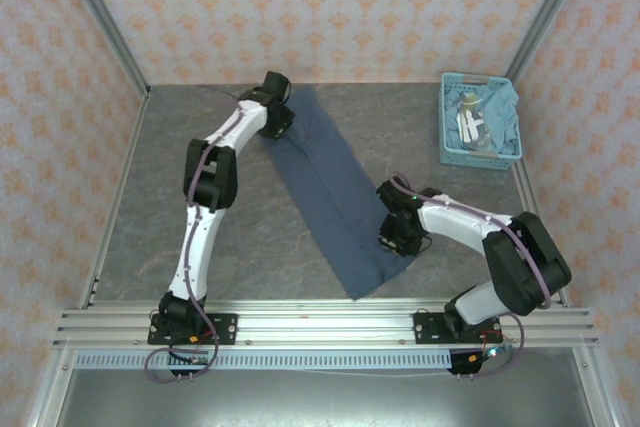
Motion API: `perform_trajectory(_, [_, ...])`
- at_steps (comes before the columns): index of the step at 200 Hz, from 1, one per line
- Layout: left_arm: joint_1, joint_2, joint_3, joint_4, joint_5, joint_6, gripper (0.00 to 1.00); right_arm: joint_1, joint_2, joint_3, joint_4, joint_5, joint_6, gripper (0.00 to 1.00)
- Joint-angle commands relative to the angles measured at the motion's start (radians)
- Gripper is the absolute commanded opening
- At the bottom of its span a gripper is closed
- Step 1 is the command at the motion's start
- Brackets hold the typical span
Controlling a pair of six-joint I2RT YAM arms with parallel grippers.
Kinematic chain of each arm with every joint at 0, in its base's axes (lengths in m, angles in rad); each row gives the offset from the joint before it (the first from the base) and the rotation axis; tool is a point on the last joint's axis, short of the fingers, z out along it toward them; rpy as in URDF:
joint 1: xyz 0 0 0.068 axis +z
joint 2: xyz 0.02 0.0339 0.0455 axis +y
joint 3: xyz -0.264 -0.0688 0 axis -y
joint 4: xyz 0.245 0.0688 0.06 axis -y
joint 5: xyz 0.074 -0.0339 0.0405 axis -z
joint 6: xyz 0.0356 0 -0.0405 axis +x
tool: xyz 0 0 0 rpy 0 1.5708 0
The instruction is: Fold and stack the t-shirts
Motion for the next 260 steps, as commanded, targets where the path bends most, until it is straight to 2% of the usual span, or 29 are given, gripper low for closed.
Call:
perform_trajectory(1, [-0.045, 0.197, 0.245, 0.034, 0.117, -0.054, 0.25, 0.079, 0.060, -0.041, 0.145, -0.105, 0.252, 0.22])
perform_trajectory(16, [-0.057, 0.288, 0.406, 0.060, 0.141, -0.110, 0.29, 0.115, 0.098, -0.023, 0.208, -0.124, 0.327, 0.23])
perform_trajectory(35, [-0.058, 0.280, 0.429, 0.124, 0.147, -0.150, 0.35, 0.131, 0.113, 0.014, 0.207, -0.115, 0.371, 0.26])
perform_trajectory(59, [-0.058, 0.179, 0.427, 0.118, 0.143, -0.090, 0.45, 0.131, 0.029, 0.066, 0.099, -0.037, 0.365, 0.38])
perform_trajectory(85, [-0.063, -0.014, 0.372, -0.010, 0.116, 0.027, 0.53, 0.107, -0.084, 0.154, -0.063, 0.040, 0.268, 0.48])
perform_trajectory(101, [-0.074, -0.192, 0.180, -0.036, 0.111, 0.080, 0.55, 0.062, -0.173, 0.172, -0.150, 0.068, 0.200, 0.51])
perform_trajectory(129, [-0.099, -0.538, -0.355, 0.034, 0.157, 0.113, 0.54, -0.041, -0.353, 0.128, -0.193, 0.068, 0.045, 0.51])
perform_trajectory(153, [-0.137, -0.783, -0.774, 0.033, 0.264, 0.137, 0.49, -0.109, -0.419, 0.096, -0.253, -0.012, -0.109, 0.51])
perform_trajectory(186, [-0.263, -1.013, -1.238, 0.018, 0.433, 0.178, 0.45, -0.129, -0.399, 0.007, -0.282, -0.186, -0.218, 0.50])
perform_trajectory(201, [-0.336, -1.071, -1.378, 0.034, 0.491, 0.176, 0.46, -0.130, -0.369, -0.032, -0.273, -0.241, -0.247, 0.50])
perform_trajectory(224, [-0.431, -1.111, -1.515, 0.085, 0.509, 0.135, 0.49, -0.129, -0.304, -0.077, -0.257, -0.263, -0.294, 0.49])
perform_trajectory(242, [-0.491, -1.119, -1.569, 0.183, 0.495, 0.048, 0.50, -0.125, -0.261, -0.103, -0.219, -0.276, -0.302, 0.49])
perform_trajectory(260, [-0.539, -1.085, -1.570, 0.210, 0.473, 0.013, 0.50, -0.118, -0.228, -0.114, -0.191, -0.284, -0.305, 0.49])
